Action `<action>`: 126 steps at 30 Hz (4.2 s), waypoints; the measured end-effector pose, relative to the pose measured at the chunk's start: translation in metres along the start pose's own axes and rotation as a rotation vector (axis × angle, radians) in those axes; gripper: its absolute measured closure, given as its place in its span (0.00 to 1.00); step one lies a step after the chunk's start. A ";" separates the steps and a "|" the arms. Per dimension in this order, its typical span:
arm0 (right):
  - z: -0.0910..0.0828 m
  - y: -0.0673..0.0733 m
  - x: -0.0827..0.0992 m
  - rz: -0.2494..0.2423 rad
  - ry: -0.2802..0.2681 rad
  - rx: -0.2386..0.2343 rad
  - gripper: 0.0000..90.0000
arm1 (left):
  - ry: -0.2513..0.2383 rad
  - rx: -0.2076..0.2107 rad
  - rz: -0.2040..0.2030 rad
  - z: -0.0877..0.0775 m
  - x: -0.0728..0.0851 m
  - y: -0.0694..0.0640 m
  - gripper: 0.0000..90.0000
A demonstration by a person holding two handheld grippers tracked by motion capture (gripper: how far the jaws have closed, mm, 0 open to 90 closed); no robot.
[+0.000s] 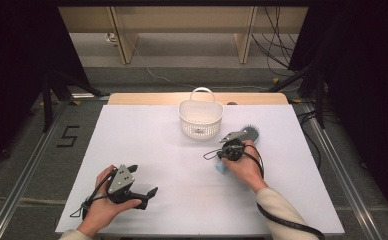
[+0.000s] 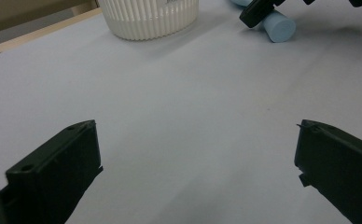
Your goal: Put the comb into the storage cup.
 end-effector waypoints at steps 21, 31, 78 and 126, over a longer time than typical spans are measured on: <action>-0.013 -0.004 0.011 0.042 0.115 -0.001 1.00 | 0.001 0.001 0.000 -0.001 0.000 0.000 0.00; -0.021 -0.008 0.019 0.074 0.141 0.001 1.00 | 0.001 0.000 0.001 -0.001 0.000 0.000 0.00; -0.054 -0.034 0.046 0.148 0.246 0.033 1.00 | 0.000 0.001 0.002 -0.001 0.000 0.000 0.00; -0.080 -0.070 0.070 0.248 0.279 0.107 1.00 | -0.001 0.000 0.000 -0.001 0.000 0.000 0.00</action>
Point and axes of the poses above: each handheld gripper's, and its own axes: z roughly forward along the jaws, x roughly out of its underside, y roughly to its left, the point moved 6 cm from there along z, roughly forward along the jaws, and after that the axes turned 5 degrees about -y, right-handed, at the moved point
